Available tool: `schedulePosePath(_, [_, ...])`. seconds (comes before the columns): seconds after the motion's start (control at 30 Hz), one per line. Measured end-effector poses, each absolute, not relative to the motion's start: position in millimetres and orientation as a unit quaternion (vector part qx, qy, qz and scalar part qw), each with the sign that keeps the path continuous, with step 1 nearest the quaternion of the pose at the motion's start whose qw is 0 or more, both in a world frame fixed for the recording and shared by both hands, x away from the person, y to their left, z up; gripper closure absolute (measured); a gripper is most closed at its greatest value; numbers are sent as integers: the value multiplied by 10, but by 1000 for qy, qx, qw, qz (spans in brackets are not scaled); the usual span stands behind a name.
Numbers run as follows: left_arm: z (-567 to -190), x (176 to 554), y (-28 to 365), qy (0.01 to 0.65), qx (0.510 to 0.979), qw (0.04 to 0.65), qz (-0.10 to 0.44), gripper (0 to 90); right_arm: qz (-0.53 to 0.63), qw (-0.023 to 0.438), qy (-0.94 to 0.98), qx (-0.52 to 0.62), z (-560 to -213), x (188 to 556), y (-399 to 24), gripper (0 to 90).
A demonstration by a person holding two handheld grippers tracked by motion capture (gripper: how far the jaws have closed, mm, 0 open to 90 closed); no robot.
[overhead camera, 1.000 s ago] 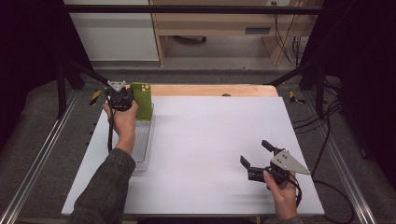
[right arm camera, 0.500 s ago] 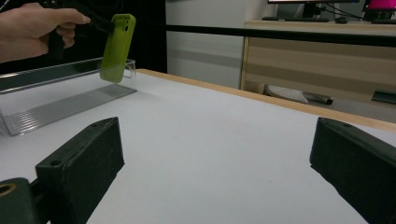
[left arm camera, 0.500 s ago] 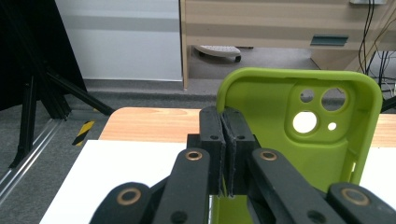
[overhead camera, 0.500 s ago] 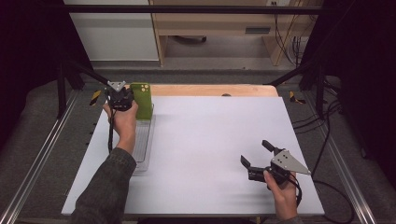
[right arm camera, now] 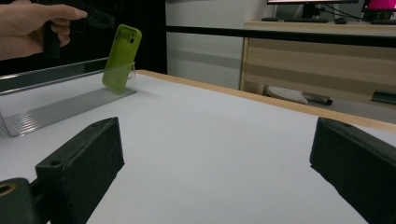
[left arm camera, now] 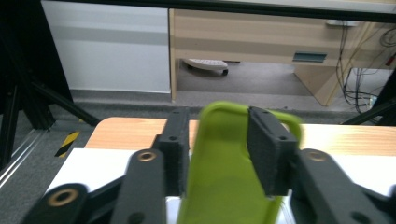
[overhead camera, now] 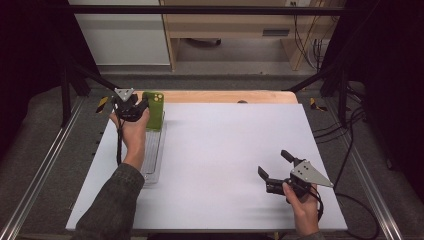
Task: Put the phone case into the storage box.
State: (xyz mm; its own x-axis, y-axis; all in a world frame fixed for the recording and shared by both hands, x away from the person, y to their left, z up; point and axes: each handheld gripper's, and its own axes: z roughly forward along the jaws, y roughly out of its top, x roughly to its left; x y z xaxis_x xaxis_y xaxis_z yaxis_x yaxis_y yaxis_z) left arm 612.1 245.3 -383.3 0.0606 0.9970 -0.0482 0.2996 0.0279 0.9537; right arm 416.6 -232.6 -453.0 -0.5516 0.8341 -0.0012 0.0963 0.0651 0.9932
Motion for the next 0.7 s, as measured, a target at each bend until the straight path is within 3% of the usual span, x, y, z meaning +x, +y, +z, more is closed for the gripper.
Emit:
schedulePosePath(0.17, [-3747, 6015, 2440, 547, 581, 449, 403, 526, 586, 316, 658, 352, -4523, 4160, -2323, 28])
schedulePosePath(0.7, [-3724, 5919, 2469, 534, 593, 451, 402, 465, 589, 315, 655, 352, -4512, 4155, -2321, 28])
